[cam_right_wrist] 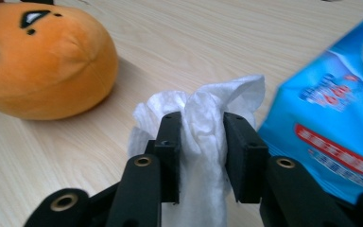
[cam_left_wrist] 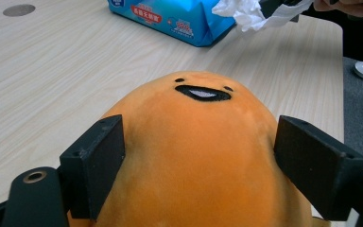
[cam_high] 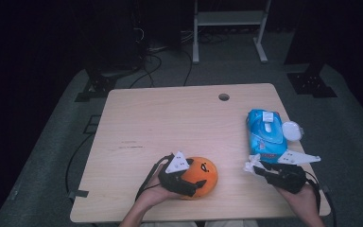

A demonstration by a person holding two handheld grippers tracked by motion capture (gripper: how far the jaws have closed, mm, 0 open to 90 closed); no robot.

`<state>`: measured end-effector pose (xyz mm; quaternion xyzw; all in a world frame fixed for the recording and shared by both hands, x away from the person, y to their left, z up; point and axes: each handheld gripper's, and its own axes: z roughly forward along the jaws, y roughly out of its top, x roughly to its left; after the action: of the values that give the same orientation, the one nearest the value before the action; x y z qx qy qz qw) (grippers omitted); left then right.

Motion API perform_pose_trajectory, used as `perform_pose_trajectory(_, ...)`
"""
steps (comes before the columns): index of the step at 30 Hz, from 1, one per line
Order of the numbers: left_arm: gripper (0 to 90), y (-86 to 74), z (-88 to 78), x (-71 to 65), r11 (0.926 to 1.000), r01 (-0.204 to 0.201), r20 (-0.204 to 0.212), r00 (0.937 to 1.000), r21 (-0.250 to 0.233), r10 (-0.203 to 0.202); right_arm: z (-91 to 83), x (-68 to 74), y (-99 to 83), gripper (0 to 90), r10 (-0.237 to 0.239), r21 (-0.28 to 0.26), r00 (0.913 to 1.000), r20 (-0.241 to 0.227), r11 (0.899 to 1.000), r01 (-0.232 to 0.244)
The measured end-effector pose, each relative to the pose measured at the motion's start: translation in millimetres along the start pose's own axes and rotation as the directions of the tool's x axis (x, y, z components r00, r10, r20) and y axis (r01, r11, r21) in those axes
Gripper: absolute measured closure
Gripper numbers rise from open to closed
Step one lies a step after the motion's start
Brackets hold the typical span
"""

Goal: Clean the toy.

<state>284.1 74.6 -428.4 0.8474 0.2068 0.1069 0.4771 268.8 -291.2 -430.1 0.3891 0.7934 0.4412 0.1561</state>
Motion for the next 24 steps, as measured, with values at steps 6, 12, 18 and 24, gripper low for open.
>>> perform_pose_trajectory(6, 17.4, -0.2, -0.3, 0.1, 1.0, -0.002, 0.001, 1.0, -0.001, 0.002, 1.9, -5.4, -4.0, 61.8, 0.008, 0.004, 1.0, -0.003, 1.0, -0.008)
perform_pose_trajectory(12, 17.4, -0.4, -0.7, -0.4, 1.0, -0.005, 0.001, 1.0, -0.002, 0.005, 1.3, -4.0, -4.1, 58.4, 0.007, -0.027, 1.0, 0.0, 1.0, -0.007)
perform_pose_trajectory(18, 17.4, -0.2, -0.9, -0.4, 1.0, -0.008, 0.001, 1.0, 0.002, 0.008, -1.7, -6.1, -3.0, 54.6, 0.036, -0.081, 0.999, -0.027, 0.996, -0.038)
perform_pose_trajectory(24, 17.3, -0.3, -0.8, -0.2, 1.0, -0.004, 0.004, 1.0, -0.003, 0.004, -1.1, -6.7, -1.2, 54.3, 0.048, -0.094, 0.9984, -0.029, 0.994, -0.05)
